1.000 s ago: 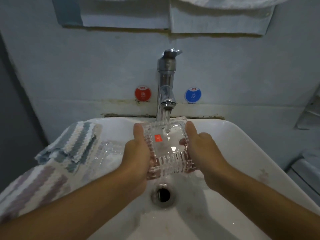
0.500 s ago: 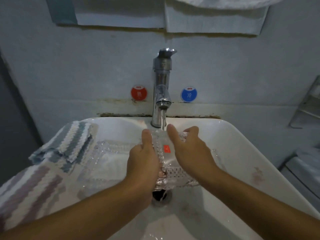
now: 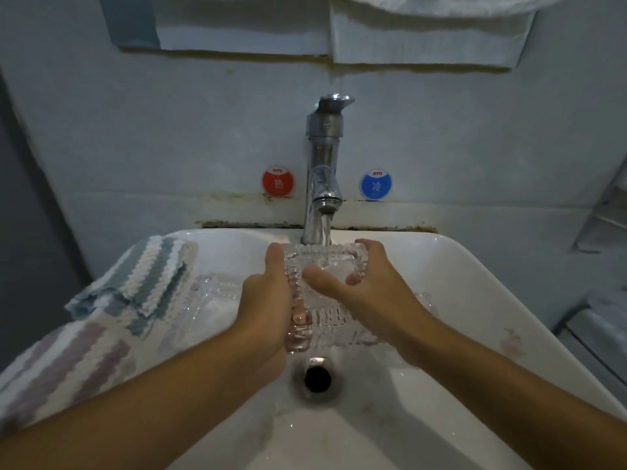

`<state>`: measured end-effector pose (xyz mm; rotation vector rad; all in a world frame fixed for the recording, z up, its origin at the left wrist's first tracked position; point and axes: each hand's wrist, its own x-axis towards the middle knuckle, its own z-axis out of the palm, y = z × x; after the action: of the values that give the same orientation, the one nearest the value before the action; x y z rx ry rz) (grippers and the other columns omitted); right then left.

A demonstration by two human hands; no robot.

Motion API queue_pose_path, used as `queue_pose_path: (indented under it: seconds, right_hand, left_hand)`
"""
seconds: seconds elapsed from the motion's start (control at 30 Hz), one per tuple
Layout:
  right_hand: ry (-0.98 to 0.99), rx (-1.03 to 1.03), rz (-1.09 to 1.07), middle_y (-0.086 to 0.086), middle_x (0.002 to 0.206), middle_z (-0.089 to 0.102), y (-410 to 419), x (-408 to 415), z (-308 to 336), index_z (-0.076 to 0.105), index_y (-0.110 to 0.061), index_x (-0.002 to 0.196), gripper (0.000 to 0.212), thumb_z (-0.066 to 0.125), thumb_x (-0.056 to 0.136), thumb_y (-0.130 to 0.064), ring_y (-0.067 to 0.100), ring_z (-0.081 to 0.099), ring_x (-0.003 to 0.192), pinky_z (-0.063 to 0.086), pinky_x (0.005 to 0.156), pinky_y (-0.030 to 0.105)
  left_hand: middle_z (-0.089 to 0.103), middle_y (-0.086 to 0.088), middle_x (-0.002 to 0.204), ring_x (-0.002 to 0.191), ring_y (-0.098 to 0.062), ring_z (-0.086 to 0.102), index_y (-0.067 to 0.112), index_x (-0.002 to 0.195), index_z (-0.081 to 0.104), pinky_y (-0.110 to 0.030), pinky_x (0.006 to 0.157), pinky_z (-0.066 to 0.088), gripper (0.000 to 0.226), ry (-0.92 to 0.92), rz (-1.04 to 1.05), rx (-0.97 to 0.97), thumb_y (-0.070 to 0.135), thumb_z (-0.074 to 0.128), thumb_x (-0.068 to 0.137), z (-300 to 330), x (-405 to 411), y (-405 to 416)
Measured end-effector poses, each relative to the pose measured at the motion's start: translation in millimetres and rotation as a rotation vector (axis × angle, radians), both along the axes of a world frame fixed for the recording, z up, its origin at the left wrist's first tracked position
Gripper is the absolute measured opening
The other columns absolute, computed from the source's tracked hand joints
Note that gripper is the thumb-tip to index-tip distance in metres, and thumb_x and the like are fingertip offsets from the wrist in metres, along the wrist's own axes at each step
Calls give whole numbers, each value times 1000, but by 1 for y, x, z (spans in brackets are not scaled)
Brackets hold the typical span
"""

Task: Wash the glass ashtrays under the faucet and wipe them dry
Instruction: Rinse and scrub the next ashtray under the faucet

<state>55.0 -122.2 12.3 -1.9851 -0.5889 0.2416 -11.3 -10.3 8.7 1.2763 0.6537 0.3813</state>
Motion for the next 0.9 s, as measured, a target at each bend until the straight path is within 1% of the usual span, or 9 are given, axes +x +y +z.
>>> queue_pose_path:
  seconds: [0.1, 0.17, 0.23, 0.33, 0.43, 0.5, 0.63, 0.77, 0.9]
  right_hand:
    - [48, 88, -166, 2, 134, 57, -1, 2, -1, 37, -21, 143, 68, 52, 91, -63, 20, 60, 112, 55, 90, 39]
    - [117, 105, -245, 4, 121, 59, -2, 7, -1, 44, -18, 137, 57, 39, 99, -61, 18, 59, 101, 52, 78, 35]
    - [196, 105, -266, 1, 102, 58, -1, 10, -1, 51, -15, 128, 56, 31, 102, -60, 14, 55, 86, 45, 71, 31]
    - [332, 106, -222, 15, 89, 62, -2, 7, 0, 59, -9, 120, 63, 24, 103, -59, 20, 58, 76, 47, 65, 26]
    - [444, 124, -174, 26, 117, 67, -6, 9, 1, 63, -9, 120, 70, 24, 101, -63, 40, 67, 109, 55, 84, 38]
    - [541, 165, -128, 20, 113, 73, -9, 13, 1, 68, -11, 118, 77, 23, 98, -70, 38, 69, 107, 54, 96, 51]
    - [588, 136, -57, 11, 106, 77, -14, 21, 3, 72, -15, 117, 81, 23, 95, -76, 28, 70, 102, 50, 101, 51]
    - [623, 106, 8, 19, 102, 76, -25, 23, 19, 74, -11, 111, 71, 43, 92, -72, 38, 73, 93, 60, 82, 50]
    - [806, 122, 24, 18, 83, 74, -34, 25, 34, 69, -2, 102, 45, 60, 93, -46, 29, 72, 61, 58, 51, 33]
  left_hand:
    - [76, -13, 79, 71, -28, 74, 13, 98, 72, -45, 71, 62, 60, -47, -87, 21, 61, 36, 100, -1, 0, -7]
    - [74, -17, 80, 61, -26, 70, 12, 90, 72, -38, 60, 59, 59, -63, -78, 60, 61, 40, 98, 1, 0, -12]
    - [68, -10, 58, 46, -15, 60, 13, 77, 66, -30, 45, 50, 57, -65, -41, 116, 59, 41, 98, 2, -2, -15]
    - [69, -8, 63, 53, -10, 63, 13, 85, 68, -26, 50, 51, 56, -105, -22, 227, 60, 40, 97, 0, -2, -17]
    - [64, 8, 58, 47, 2, 59, 16, 85, 63, -13, 43, 41, 48, -190, -18, 369, 58, 42, 95, -3, -5, -20]
    - [66, 8, 66, 56, 4, 64, 18, 87, 59, -10, 46, 45, 41, -250, -27, 456, 56, 44, 94, -5, -7, -22]
    - [72, 7, 81, 74, -7, 71, 26, 93, 60, -25, 63, 59, 42, -330, -54, 631, 65, 45, 87, -10, -10, -27]
    - [58, 11, 63, 60, -3, 60, 33, 83, 48, -14, 52, 43, 34, -383, -73, 996, 65, 43, 92, -6, -14, -26]
    - [47, 21, 65, 47, 1, 42, 32, 90, 42, -5, 46, 29, 34, -436, -82, 1464, 66, 44, 91, -8, -12, -21]
